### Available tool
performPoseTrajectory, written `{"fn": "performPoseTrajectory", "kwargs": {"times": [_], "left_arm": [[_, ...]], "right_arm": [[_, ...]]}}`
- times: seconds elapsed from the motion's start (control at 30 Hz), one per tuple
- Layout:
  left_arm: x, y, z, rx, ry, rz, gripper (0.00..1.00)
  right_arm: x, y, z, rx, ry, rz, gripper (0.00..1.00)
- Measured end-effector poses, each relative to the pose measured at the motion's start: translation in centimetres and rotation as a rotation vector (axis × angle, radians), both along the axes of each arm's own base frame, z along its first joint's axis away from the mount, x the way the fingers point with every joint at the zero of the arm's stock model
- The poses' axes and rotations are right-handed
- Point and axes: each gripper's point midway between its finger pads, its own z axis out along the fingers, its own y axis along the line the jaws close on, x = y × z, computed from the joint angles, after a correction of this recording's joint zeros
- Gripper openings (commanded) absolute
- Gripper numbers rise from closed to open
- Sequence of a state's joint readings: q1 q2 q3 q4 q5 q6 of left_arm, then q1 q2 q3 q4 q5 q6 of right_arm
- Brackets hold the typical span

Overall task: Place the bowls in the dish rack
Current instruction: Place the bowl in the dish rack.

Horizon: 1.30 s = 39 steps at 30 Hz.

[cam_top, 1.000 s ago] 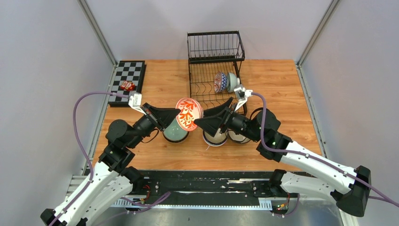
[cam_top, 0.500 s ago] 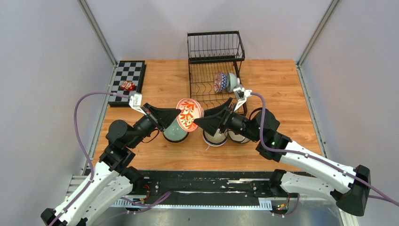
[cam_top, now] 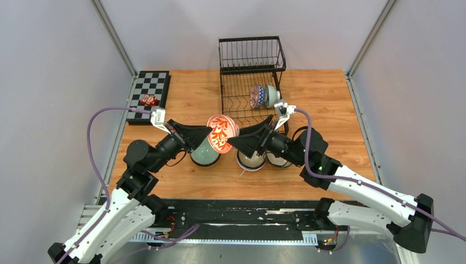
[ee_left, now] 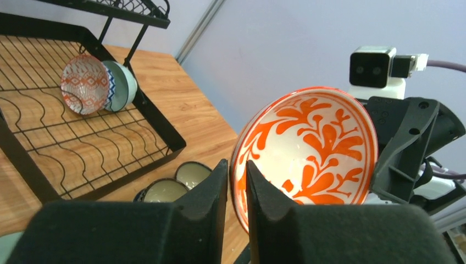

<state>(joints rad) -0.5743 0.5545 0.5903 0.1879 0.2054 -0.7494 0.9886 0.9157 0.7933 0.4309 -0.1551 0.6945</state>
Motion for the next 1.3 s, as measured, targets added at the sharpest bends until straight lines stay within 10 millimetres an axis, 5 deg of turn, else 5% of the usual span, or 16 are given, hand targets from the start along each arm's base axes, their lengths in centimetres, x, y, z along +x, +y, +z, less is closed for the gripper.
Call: {"fn": "performPoseTrajectory", "kwargs": {"times": [0.17, 0.63, 0.9, 1.3], "left_arm": [[0.1, 0.1, 0.1, -0.005, 0.001, 0.004, 0.53], [1.2, 2.6, -0.2, 0.132, 0.044, 0.16, 0.99], [1.3, 5.6, -0.5, 0.297, 0.085, 0.291, 1.0], [-0.1, 9.0, -3.7, 0.533, 0.138, 0.36, 1.0]], "right_arm": [[0.4, -0.3, -0.8, -0.034, 0.003, -0.026, 0.03], [3.3, -2.2, -3.1, -0.22, -0.073, -0.213, 0.03], [6.4, -3.1, -3.8, -0.394, -0.158, -0.353, 0.03], [13.7, -4.7, -8.8, -0.649, -0.125, -0.488, 0.03]]}}
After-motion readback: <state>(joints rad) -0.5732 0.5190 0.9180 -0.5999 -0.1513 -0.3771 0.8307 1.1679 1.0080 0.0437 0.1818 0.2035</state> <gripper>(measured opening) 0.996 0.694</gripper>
